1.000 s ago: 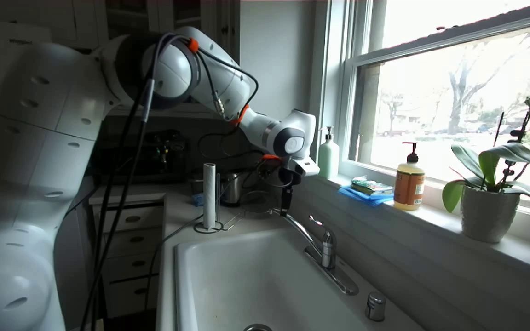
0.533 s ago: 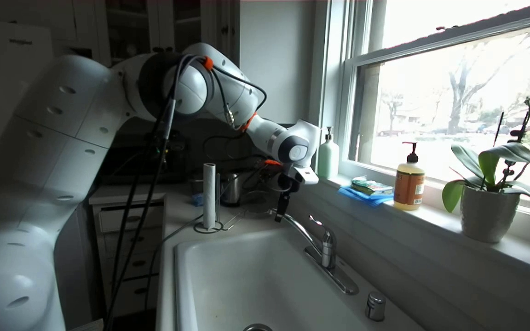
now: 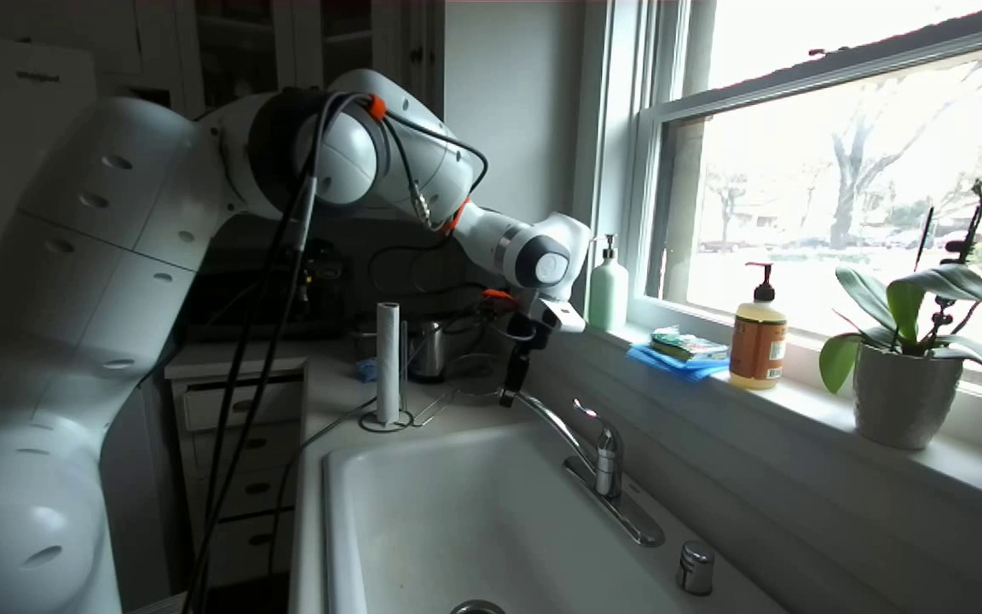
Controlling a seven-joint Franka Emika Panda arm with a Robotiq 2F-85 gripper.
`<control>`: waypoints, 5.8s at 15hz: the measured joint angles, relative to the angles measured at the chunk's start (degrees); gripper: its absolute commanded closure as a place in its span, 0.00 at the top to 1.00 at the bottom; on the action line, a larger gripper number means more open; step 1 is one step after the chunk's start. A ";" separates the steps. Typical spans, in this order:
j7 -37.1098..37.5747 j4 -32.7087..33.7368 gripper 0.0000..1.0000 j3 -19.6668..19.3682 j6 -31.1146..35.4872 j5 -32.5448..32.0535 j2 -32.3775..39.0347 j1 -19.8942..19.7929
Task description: Move the tap to the right
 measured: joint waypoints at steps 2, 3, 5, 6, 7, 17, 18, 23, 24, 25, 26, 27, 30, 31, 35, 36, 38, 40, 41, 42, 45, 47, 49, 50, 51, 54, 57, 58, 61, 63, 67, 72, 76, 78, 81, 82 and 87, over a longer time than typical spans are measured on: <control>-0.91 0.00 1.00 0.05 2.65 0.16 -0.02 0.15; -1.40 0.00 1.00 0.12 4.45 0.31 -0.04 0.24; -1.75 0.00 1.00 0.18 7.01 0.35 -0.02 0.39; -1.75 -0.01 1.00 0.18 7.54 0.35 0.03 0.42; -1.75 -0.01 1.00 0.16 7.59 0.35 0.22 0.43; -1.85 0.00 1.00 0.10 9.12 0.32 2.80 0.65; -1.85 0.00 1.00 0.09 8.71 0.25 2.80 0.67; -1.93 -0.02 1.00 -0.17 6.33 -1.22 2.34 0.96; -2.05 -0.04 1.00 -0.24 5.19 -1.98 2.13 1.06; -2.46 -0.09 1.00 -0.25 4.07 -2.70 1.91 1.12; -3.12 -0.17 1.00 -0.26 3.00 -3.34 1.70 1.15; -3.97 -0.36 1.00 -0.26 2.08 -3.94 1.44 1.15; -6.95 -1.86 1.00 -0.47 0.30 -5.65 0.14 1.15; -8.10 -2.56 1.00 -0.59 0.05 -6.15 -0.40 1.13; -13.41 -6.72 1.00 -1.34 -0.02 -7.51 -3.36 0.98; -14.64 -7.86 1.00 -1.55 -0.02 -7.84 -4.17 0.95; -16.85 -10.34 1.00 -2.03 -0.03 -8.64 -5.93 0.89; -18.54 -12.81 1.00 -2.55 -0.34 -9.77 -7.73 0.78; -19.39 -13.94 1.00 -2.83 -0.55 -10.39 -8.56 0.68; -20.22 -14.99 1.00 -3.03 -0.74 -11.08 -9.34 0.47; -23.27 -17.86 1.00 -3.67 -1.21 -13.86 -11.52 -0.27; -25.75 -19.43 1.00 -3.94 -1.30 -15.83 -12.68 -0.97; -28.85 -20.55 1.00 -4.20 -1.34 -17.54 -13.43 -1.83; -30.44 -21.02 1.00 -4.30 -1.34 -18.36 -13.79 -2.32; -32.20 -21.34 1.00 -4.42 -1.40 -19.05 -14.09 -2.84; -36.75 -22.13 1.00 -4.89 -1.42 -20.49 -14.79 -4.45; -40.50 -22.62 1.00 -5.68 -1.42 -21.60 -15.46 -6.00; -41.65 -22.65 1.00 -5.91 -1.42 -21.85 -15.63 -6.51; -44.64 -22.64 1.00 -6.62 -1.42 -22.71 -16.17 -7.85; -46.68 -22.64 1.00 -7.17 -1.42 -23.52 -16.78 -8.71; -50.97 -22.65 1.00 -8.47 -1.38 -25.33 -16.97 -10.75; -56.24 -22.62 1.00 -8.32 -1.27 -24.71 -18.46 -11.27; -59.84 -22.55 1.00 -6.97 -2.97 -20.81 -22.45 -10.78; -60.60 -22.44 1.00 -6.13 -5.44 -18.84 -24.95 -10.33; -60.77 -21.94 1.00 -5.17 -8.92 -16.86 -28.67 -9.37; -60.77 -21.61 1.00 -4.90 -9.79 -16.79 -29.69 -9.11; -60.75 -18.82 1.00 -4.22 -12.94 -16.79 -32.62 -8.25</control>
